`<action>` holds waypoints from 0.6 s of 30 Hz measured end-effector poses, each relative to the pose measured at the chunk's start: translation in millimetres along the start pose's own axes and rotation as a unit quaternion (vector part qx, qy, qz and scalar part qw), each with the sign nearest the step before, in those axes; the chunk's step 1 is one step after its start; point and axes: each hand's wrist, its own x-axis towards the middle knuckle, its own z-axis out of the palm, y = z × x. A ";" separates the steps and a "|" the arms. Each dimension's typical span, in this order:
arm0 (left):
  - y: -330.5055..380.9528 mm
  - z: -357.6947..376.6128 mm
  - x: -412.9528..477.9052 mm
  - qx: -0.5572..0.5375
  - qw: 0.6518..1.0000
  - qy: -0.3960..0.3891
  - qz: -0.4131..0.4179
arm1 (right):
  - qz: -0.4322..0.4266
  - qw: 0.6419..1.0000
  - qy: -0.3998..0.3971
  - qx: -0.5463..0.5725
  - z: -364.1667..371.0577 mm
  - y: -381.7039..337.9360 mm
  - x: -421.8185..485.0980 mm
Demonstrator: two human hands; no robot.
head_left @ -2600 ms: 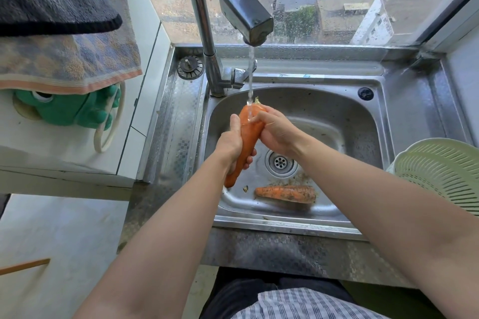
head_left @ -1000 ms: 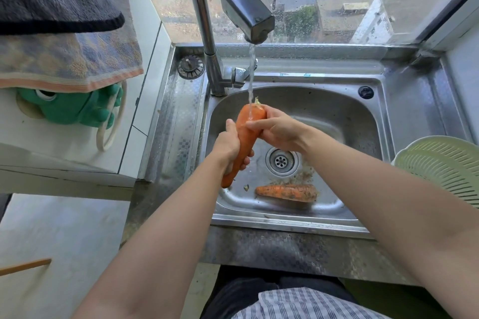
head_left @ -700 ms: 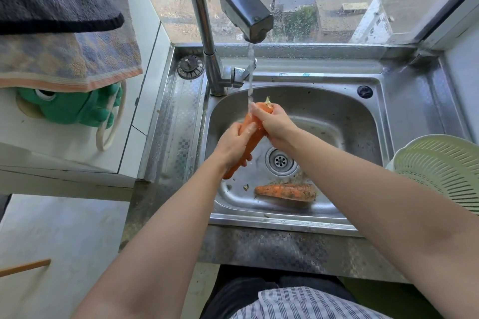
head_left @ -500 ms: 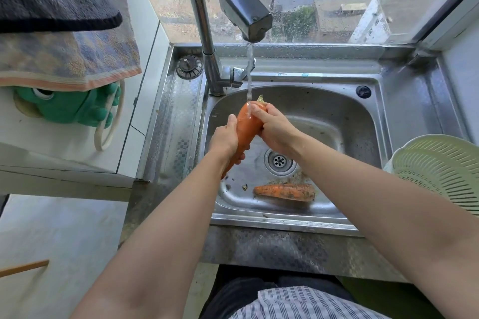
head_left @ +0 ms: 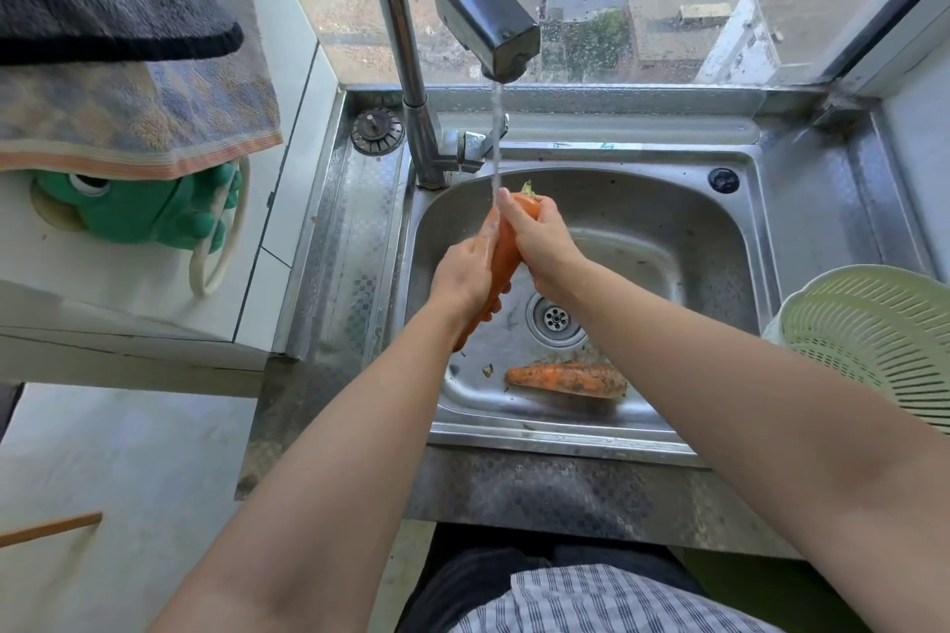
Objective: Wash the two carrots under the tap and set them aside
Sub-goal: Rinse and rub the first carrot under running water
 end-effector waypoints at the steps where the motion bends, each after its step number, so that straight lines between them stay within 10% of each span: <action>1: -0.7 -1.1 3.2 -0.005 1.000 0.017 -0.023 | 0.000 1.000 -0.011 0.010 -1.2 2.6 1.9; 5: 0.6 -8.9 -0.8 -0.094 0.991 -0.033 -0.086 | 0.005 0.994 -0.083 0.072 -9.1 10.0 3.5; 9: 6.9 -9.7 -9.9 -0.073 0.986 -0.132 -0.071 | 0.026 0.994 0.031 0.099 -1.1 2.5 6.8; 12: 6.2 -9.2 -7.8 0.058 0.995 -0.082 -0.009 | 0.073 0.974 0.121 0.177 -4.2 0.1 9.8; 18: 2.1 -17.0 0.1 -0.025 0.995 -0.080 -0.060 | 0.062 0.972 0.067 0.216 -7.5 -2.4 0.6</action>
